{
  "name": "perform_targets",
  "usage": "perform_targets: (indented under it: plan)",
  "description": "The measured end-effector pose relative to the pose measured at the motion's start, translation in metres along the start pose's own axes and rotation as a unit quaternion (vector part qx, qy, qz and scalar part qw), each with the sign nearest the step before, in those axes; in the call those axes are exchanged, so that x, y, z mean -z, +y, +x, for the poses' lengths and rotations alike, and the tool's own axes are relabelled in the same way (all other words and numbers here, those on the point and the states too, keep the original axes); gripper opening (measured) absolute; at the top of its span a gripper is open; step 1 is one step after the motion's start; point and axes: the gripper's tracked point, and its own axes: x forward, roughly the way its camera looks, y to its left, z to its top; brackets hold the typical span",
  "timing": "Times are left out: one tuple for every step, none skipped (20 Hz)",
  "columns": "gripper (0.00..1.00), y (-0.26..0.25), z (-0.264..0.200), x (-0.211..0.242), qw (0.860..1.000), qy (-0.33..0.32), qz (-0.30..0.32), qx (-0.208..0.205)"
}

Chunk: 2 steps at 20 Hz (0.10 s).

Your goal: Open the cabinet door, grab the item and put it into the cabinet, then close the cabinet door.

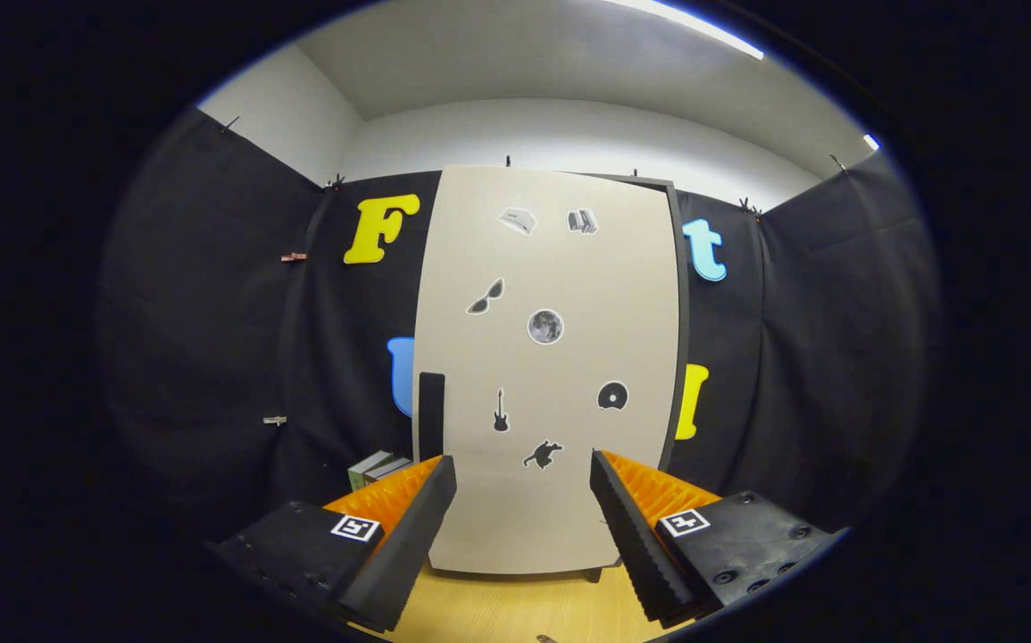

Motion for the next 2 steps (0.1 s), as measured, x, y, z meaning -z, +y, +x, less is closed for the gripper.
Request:
perform_targets:
  plan:
    - [0.97, -0.0017, 0.0001, -0.0002, 1.0, 0.0, 0.0, 0.002]
    - [0.97, -0.0033, -0.0005, -0.0006, 1.0, 0.0, 0.001, 0.004]
